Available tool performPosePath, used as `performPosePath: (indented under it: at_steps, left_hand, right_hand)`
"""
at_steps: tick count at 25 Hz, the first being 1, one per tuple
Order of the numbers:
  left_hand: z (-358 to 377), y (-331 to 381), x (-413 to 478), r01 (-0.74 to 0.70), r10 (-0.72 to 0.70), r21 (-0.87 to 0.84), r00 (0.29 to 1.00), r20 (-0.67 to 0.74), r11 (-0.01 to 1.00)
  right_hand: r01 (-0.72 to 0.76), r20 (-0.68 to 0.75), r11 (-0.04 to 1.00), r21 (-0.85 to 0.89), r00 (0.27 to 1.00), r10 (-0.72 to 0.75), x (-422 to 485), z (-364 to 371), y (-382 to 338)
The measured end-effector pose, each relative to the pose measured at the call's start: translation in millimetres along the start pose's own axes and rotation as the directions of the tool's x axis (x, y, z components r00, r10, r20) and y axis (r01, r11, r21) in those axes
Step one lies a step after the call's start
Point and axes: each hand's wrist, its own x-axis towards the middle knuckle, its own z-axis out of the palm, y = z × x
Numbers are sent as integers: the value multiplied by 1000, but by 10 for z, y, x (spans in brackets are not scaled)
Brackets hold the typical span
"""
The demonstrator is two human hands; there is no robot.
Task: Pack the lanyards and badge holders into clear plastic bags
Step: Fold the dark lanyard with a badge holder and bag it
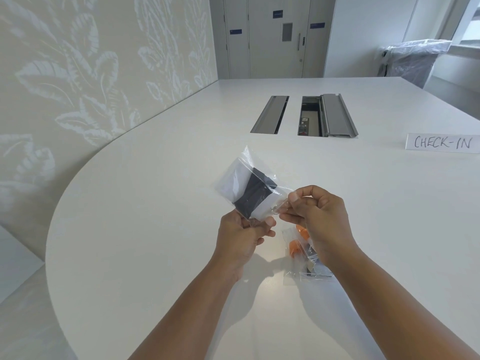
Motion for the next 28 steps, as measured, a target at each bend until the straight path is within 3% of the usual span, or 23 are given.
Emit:
performPosePath:
  at_steps: [5,11,28]
  left_hand:
    - [29,-27,11,19,-19,-19,1000,-2,1000]
    - [21,-53,61,17,-20,-58,999,-50,998]
    - [40,-35,35,-130,130,73,991,-6,989]
  right_hand:
    - [5,-18,999,32,1000,-5,1,-12,-4]
    - [-44,152,999,-17,987,46,7,1,16]
    - [-3,76,986,-170,997,16,15,-38,-40]
